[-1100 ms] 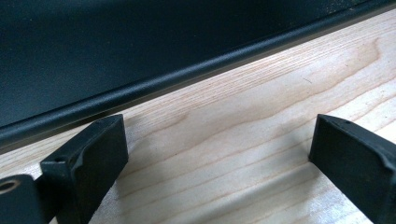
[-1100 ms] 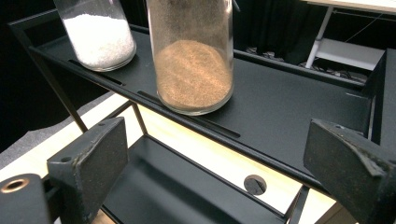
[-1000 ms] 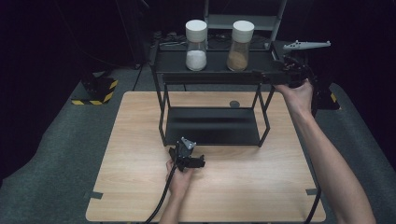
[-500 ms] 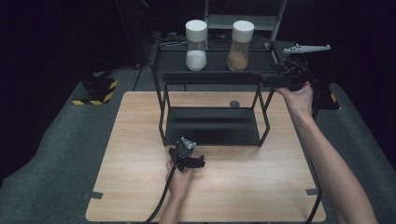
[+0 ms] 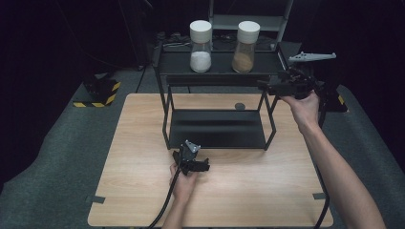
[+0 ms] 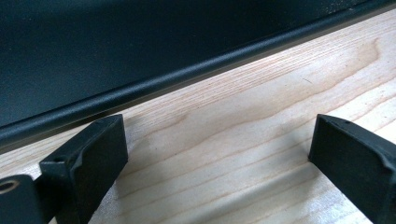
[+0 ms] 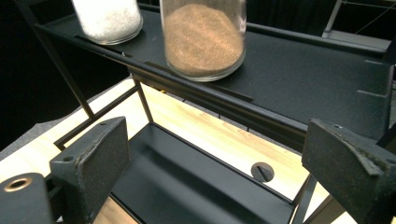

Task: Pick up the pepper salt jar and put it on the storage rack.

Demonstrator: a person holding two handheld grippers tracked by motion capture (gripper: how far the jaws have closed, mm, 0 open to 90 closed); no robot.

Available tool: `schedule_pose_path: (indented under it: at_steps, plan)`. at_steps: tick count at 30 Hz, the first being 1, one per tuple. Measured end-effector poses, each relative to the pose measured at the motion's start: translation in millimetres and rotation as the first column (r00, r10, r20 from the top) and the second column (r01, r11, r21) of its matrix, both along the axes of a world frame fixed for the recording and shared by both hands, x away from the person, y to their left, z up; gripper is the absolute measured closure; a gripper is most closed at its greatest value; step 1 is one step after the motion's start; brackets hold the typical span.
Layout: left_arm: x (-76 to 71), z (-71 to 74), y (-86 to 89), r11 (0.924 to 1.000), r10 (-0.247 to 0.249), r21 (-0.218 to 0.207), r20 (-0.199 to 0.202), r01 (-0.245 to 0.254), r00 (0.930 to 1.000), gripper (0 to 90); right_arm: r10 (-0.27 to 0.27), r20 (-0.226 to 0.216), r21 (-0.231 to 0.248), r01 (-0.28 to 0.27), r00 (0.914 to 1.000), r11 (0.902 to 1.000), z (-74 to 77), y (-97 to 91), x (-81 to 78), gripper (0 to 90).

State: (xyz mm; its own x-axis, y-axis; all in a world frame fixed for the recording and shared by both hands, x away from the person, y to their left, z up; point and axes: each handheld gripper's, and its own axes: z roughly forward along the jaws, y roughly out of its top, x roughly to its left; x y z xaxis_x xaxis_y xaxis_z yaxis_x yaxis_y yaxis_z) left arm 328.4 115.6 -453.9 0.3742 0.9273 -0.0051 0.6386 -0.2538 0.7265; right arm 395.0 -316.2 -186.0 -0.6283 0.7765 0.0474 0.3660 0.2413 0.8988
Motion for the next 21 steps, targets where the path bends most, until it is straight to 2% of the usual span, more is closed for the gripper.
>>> schedule_pose_path:
  at_steps: [21]
  plan:
    - [0.0,0.0,-0.1,1.0000,0.000,0.000,-0.001,0.000,1.0000,4.4,0.006,-0.015,0.016,-0.005,0.9999,0.9999,-19.1,-6.9,-3.2,7.2]
